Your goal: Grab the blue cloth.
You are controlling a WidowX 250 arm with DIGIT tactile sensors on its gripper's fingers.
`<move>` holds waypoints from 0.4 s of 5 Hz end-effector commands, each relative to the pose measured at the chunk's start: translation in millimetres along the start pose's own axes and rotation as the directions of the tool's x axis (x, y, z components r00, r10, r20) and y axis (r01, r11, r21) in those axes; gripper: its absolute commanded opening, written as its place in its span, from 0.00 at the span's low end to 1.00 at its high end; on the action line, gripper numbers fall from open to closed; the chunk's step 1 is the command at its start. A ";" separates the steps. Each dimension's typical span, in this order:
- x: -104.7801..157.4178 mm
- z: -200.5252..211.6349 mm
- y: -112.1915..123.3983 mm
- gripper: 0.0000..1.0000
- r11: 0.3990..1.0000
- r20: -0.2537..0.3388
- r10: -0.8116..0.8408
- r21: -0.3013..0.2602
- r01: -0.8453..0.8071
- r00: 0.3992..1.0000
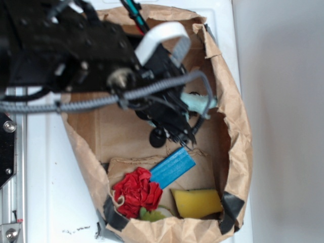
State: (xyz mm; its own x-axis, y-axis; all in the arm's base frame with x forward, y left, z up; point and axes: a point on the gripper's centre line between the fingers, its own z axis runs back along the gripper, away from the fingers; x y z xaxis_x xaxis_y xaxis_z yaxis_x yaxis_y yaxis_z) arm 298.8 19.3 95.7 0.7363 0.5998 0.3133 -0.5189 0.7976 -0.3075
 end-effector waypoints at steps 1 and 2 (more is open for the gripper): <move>-7.5 60.1 -4.3 0.00 0.986 0.000 -0.165 0.032 0.165 0.986; -11.9 72.9 -2.2 0.00 0.973 -0.091 -0.221 0.046 0.226 0.971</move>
State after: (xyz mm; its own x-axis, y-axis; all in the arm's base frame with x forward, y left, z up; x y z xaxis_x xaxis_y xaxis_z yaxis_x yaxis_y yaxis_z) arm 259.1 2.3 134.3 0.8854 0.4093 0.2204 -0.3790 0.9101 -0.1677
